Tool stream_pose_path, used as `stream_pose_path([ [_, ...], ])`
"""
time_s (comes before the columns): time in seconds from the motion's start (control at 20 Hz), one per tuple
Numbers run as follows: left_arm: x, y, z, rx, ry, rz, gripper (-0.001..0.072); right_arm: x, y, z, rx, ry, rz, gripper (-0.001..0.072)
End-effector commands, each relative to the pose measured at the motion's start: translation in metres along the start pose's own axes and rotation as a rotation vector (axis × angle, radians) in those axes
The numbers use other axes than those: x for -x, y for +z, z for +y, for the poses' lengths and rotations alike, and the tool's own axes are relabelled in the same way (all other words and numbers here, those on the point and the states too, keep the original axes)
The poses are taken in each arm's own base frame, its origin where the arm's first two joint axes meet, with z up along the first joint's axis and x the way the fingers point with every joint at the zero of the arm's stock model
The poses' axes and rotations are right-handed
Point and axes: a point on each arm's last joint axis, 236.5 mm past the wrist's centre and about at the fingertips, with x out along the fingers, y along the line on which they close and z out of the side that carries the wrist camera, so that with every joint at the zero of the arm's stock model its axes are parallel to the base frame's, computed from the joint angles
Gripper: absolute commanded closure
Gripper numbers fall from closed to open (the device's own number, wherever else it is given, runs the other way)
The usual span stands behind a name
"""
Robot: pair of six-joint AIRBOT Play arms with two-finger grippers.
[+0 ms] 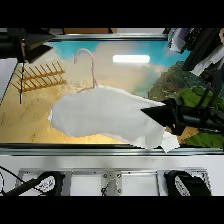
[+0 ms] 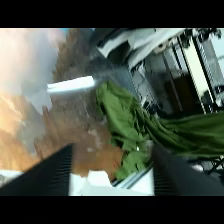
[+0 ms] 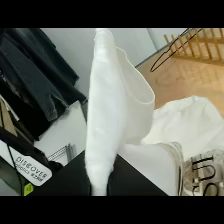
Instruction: Fold the clothes and pants, and hang the long-sleeved shirts on hangers.
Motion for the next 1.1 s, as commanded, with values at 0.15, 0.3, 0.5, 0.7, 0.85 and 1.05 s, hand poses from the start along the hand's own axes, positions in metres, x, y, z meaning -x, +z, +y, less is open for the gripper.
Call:
stream_pose_path([
  [0.15, 0.034, 0.005, -0.030, -0.135, 0.035, -0.115, 0.0690, 0.044, 0.076, -0.027, 0.171, -0.237, -0.152, 0.0703],
  [0.3, 0.040, 0.001, -0.042, -0.172, 0.032, -0.125, 0.0690, 0.087, 0.119, -0.047, 0.280, -0.465, -0.227, 0.0703],
  [0.5, 0.042, -0.001, -0.046, -0.181, 0.031, -0.129, 0.0690, 0.164, 0.152, -0.070, 0.417, -0.896, -0.244, 0.0703],
  [0.7, 0.042, 0.000, -0.045, -0.207, 0.033, -0.128, 0.0691, 0.250, 0.168, -0.065, 0.459, -1.314, -0.329, 0.0703],
  [0.85, 0.042, -0.001, -0.046, -0.226, 0.034, -0.128, 0.0691, 0.307, 0.165, -0.051, 0.440, -1.573, -0.377, 0.0703],
  [1.05, 0.042, -0.001, -0.046, -0.247, 0.035, -0.128, 0.0691, 0.371, 0.153, -0.037, 0.364, -1.833, -0.426, 0.0703],
])
